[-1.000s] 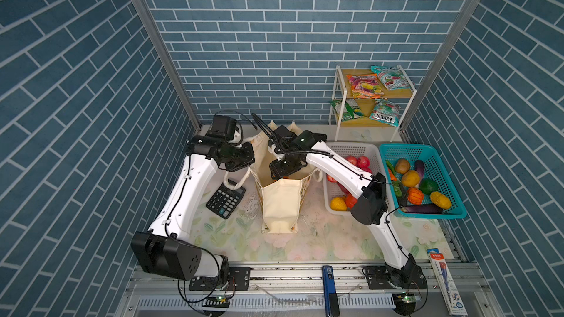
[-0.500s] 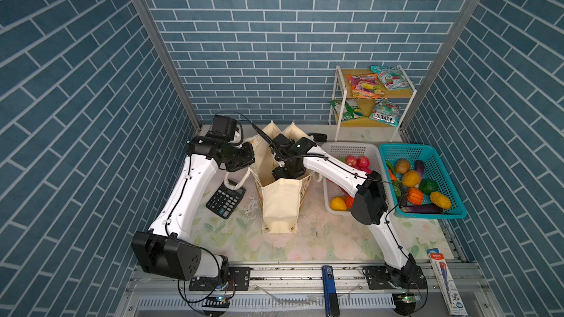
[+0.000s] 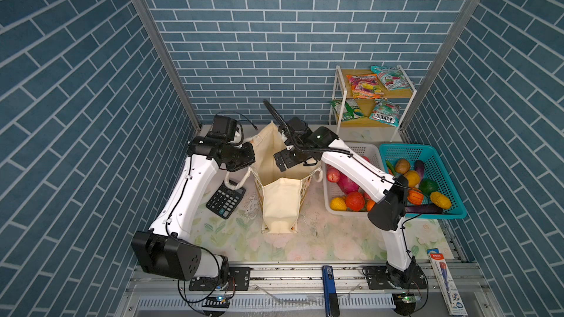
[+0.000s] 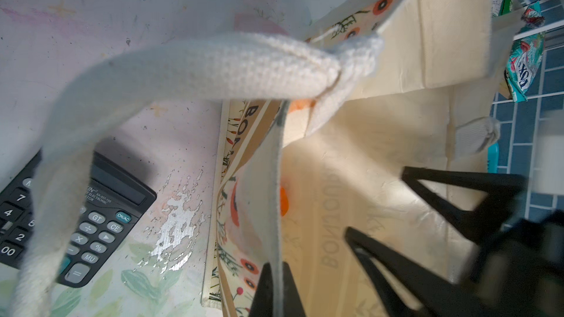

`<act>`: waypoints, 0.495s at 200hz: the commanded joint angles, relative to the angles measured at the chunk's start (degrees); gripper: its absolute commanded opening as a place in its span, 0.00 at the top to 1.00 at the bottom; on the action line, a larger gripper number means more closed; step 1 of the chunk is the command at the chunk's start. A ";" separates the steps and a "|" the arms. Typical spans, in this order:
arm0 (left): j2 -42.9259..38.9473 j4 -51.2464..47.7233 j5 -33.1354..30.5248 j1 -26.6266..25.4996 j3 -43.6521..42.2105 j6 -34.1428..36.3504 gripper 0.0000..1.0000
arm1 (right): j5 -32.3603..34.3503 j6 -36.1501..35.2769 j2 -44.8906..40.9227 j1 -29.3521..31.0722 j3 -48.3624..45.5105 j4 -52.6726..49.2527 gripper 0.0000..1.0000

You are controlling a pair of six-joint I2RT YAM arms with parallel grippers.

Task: Place the food into the grocery bag and tie it
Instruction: 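Move the right gripper back down into the white basket toward the red fruit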

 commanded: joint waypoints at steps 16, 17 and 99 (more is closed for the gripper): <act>-0.55 1.71 0.18 -0.27 -1.44 -0.12 1.00 | 8.06 2.77 -10.88 -6.26 -0.08 2.09 0.02; -0.57 1.72 0.20 -0.27 -1.45 -0.17 1.00 | 8.17 2.94 -11.14 -6.48 -0.25 2.12 0.02; -0.53 2.25 0.02 -0.27 -2.08 -0.23 1.00 | 10.63 18.76 -33.69 -18.76 -33.86 7.52 0.14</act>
